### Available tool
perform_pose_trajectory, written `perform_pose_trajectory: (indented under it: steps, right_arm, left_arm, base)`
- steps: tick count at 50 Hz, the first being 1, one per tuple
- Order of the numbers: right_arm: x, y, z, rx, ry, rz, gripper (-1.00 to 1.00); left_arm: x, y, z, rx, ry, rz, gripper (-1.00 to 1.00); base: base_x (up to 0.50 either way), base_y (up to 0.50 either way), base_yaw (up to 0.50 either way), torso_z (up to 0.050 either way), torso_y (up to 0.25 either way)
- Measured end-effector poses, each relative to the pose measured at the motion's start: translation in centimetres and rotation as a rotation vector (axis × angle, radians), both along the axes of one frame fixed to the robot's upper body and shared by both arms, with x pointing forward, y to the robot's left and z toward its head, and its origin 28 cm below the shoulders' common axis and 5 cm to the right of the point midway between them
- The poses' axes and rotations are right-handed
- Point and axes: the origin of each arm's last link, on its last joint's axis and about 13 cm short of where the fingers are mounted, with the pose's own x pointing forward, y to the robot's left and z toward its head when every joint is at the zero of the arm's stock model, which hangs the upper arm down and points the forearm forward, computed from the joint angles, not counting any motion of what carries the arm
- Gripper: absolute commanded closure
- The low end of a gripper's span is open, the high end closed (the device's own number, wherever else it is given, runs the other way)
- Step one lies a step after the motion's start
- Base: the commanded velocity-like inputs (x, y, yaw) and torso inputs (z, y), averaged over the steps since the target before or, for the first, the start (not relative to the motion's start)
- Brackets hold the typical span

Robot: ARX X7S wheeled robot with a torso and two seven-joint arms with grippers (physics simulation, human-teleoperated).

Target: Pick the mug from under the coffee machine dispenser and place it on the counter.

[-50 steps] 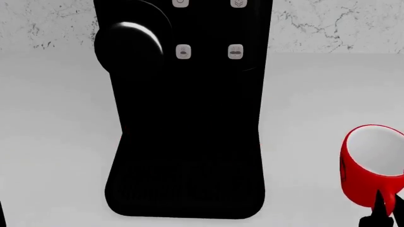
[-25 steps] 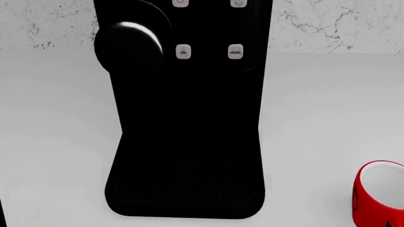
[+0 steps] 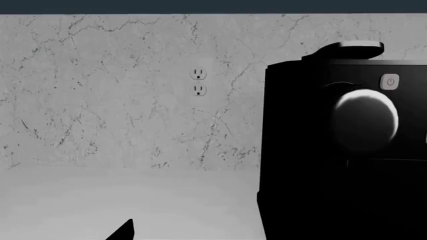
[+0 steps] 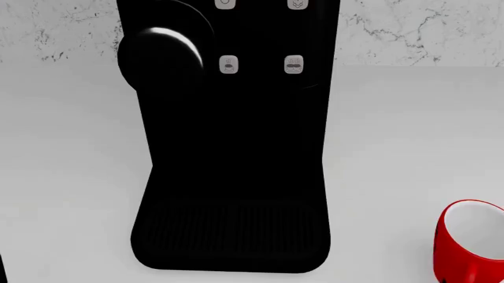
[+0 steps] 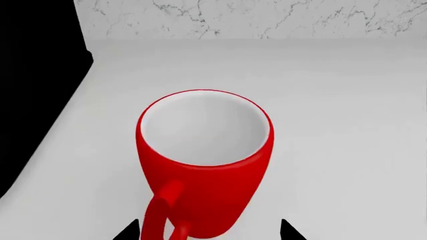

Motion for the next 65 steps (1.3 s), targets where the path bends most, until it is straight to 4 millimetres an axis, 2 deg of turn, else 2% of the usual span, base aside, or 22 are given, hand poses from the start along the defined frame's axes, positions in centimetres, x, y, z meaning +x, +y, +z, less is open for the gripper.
perform_pose_trajectory:
  steps: [11, 46, 65]
  right_arm:
    - [-1.0, 0.3, 1.1, -0.022, -0.022, 0.01, -1.0]
    - [-3.2, 4.3, 9.8, -0.133, -0.279, 0.082, -1.0]
    - [-3.6, 5.0, 12.8, -0.174, -0.435, 0.151, -1.0]
  left_arm:
    - [0.1, 0.0, 0.0, 0.0, -0.001, 0.002, -1.0]
    - [0.2, -0.1, 0.1, 0.0, -0.009, 0.001, -1.0]
    - [-0.2, 0.1, 1.0, 0.008, -0.051, -0.009, -1.0]
  base:
    - [0.0, 0.0, 0.0, 0.0, 0.0]
    - [0.0, 0.0, 0.0, 0.0, 0.0]
    - [0.0, 0.0, 0.0, 0.0, 0.0]
